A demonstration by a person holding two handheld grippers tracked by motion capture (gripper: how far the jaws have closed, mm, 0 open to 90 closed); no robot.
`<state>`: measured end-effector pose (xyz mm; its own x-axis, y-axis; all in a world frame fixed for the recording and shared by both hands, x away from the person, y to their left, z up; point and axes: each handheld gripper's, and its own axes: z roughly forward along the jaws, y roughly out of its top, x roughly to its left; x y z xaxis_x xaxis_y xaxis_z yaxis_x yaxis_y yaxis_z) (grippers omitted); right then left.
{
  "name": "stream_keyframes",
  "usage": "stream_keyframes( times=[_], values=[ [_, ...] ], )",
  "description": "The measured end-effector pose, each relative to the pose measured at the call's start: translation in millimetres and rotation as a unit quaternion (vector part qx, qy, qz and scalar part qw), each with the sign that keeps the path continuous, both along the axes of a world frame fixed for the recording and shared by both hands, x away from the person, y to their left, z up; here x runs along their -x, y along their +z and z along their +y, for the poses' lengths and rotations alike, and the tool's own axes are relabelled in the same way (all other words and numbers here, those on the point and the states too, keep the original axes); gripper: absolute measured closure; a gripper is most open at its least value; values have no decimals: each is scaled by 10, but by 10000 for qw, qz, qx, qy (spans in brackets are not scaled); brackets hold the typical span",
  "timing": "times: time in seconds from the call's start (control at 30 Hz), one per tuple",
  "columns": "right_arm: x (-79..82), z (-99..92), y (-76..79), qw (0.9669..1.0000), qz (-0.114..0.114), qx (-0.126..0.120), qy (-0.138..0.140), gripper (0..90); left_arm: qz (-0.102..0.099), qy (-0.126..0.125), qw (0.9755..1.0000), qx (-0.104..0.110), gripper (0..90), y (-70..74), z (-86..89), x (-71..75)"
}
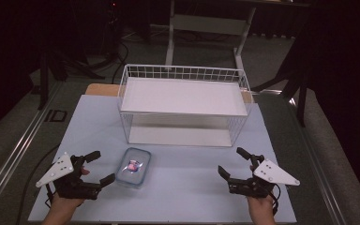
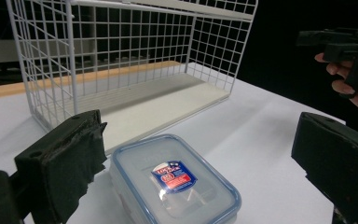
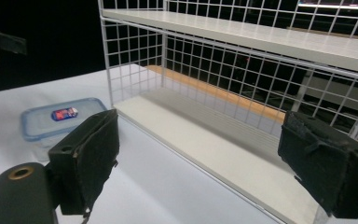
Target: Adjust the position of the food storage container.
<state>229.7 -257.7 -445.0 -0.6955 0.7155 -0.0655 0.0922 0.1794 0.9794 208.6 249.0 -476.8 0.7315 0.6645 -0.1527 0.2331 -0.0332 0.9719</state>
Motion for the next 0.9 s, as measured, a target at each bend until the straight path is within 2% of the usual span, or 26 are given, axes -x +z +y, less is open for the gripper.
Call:
stream_keyframes(
  times=[0.27, 0.37, 0.5, 0.6, 0.7, 0.73, 0.77, 0.87, 0.9],
  values=[
    [30, 21, 33, 10000, -6, -19, 0, 125, -70, 9, 10000, 57, 45, 24, 0, 20],
    [37, 33, 54, 10000, -32, 0, -11, 125, -18, -7, 10000, 78, 55, 34, 2, 8],
    [34, 56, 62, 10000, 30, -64, 38, 126, 11, -20, 10000, -18, 68, 71, 27, -40],
    [39, 74, 59, 9999, 54, -95, 67, 132, -28, -43, 9998, -208, 191, 94, 97, -107],
    [38, 84, 56, 9999, 46, -108, 78, 132, 84, -21, 9998, -155, 407, 68, 160, -157],
    [38, 89, 57, 9999, 53, -124, 89, 133, 172, -44, 9995, -261, 407, 29, 196, -189],
    [42, 95, 58, 9998, 43, -140, 94, 133, 200, -69, 9990, -383, 550, 3, 208, -199],
    [47, 104, 53, 9999, 18, -133, 62, 133, 339, -128, 9967, -720, 701, -77, 223, -218],
    [44, 106, 49, 9998, 20, -149, 92, 133, 385, -150, 9960, -796, 708, -101, 225, -217]
  ],
)
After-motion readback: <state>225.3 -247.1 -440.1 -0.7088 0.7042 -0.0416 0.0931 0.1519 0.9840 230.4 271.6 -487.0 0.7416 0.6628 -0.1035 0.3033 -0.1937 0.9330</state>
